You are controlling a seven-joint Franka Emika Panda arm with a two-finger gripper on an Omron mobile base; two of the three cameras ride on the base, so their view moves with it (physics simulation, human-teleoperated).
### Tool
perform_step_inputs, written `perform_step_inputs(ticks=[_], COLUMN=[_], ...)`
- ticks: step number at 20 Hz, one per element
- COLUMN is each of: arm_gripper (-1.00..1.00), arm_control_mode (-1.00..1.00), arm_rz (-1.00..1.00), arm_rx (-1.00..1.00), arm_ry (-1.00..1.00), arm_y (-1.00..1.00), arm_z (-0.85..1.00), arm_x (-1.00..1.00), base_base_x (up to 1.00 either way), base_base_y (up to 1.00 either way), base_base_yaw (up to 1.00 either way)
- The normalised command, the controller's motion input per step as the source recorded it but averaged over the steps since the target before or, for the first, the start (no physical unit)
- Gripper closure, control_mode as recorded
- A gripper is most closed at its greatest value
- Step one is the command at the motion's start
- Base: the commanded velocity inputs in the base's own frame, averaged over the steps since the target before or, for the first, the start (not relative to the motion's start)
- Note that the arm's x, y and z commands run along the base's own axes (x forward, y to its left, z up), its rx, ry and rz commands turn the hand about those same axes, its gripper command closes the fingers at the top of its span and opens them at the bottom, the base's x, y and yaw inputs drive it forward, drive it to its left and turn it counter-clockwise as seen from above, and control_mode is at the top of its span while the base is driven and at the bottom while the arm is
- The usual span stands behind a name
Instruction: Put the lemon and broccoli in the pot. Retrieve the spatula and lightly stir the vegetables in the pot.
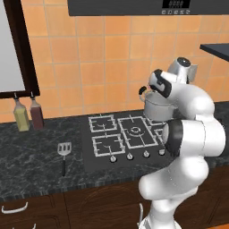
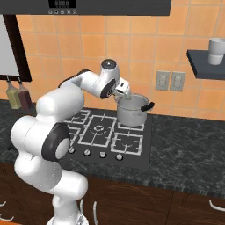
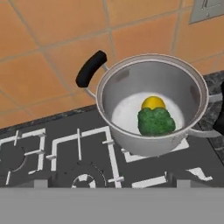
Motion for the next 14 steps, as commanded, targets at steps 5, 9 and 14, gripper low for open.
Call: perform_step_inputs(ticks=[5, 9, 14], arm_gripper=[-1.00, -1.00, -1.00], arm_control_mode=[-1.00, -1.00, -1.00], arm_rz=[0.00, 0.00, 0.00], arm_rx=[0.00, 0.00, 0.00], arm_ry=[0.21, 0.24, 0.18], arm_y=[1.00, 1.00, 1.00], arm_z=[0.00, 0.00, -0.14], arm_x=[-1.00, -1.00, -0.91], base_base_x=[0.00, 0.00, 0.00], base_base_y=[0.00, 0.00, 0.00], base_base_yaw=[0.00, 0.00, 0.00])
